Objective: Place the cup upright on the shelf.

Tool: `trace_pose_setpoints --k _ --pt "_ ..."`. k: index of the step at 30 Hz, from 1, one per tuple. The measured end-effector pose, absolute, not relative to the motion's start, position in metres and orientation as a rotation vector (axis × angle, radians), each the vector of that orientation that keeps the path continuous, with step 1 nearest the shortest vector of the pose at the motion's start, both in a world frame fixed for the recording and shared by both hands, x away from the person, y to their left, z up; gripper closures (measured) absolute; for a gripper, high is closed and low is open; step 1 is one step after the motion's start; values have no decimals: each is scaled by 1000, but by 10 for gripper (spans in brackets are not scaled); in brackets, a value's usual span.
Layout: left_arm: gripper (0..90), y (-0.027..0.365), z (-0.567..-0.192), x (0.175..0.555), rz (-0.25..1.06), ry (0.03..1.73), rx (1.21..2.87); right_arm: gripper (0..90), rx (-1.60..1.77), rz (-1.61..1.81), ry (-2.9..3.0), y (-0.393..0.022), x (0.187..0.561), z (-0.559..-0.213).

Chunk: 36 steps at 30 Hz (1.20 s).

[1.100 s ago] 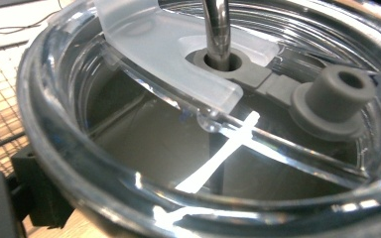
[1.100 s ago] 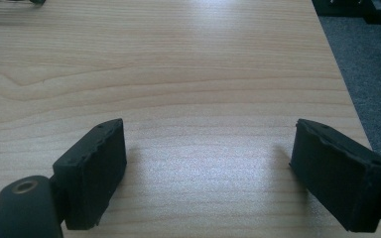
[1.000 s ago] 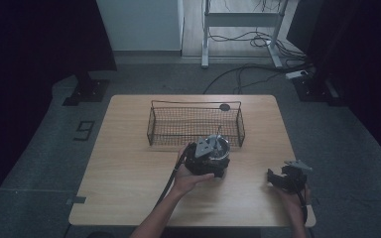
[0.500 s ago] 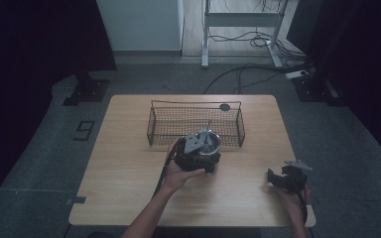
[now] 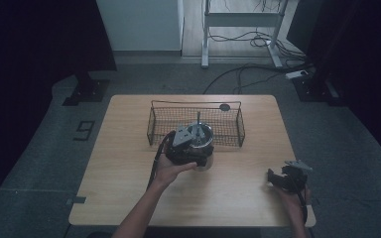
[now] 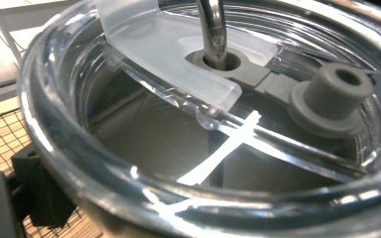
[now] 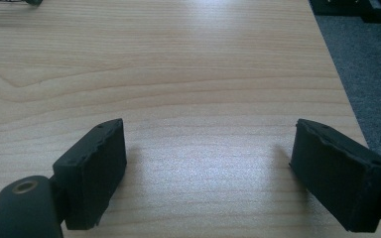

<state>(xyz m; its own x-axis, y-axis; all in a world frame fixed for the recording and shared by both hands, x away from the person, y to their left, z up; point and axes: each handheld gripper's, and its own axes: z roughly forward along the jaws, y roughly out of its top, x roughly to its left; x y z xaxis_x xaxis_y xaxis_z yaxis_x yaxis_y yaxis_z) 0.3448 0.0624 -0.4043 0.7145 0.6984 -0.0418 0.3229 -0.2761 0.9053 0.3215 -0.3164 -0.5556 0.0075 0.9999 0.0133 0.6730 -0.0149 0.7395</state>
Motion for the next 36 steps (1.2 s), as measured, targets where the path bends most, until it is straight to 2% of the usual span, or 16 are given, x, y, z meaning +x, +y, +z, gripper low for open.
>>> trace_pose_setpoints --k 13,36 --pt "40 68 -390 355 431 813 1851 139 1747 771 1720 -317 321 -555" --pt "41 72 -368 371 487 843 1820 139 1745 769 1722 -317 321 -555"
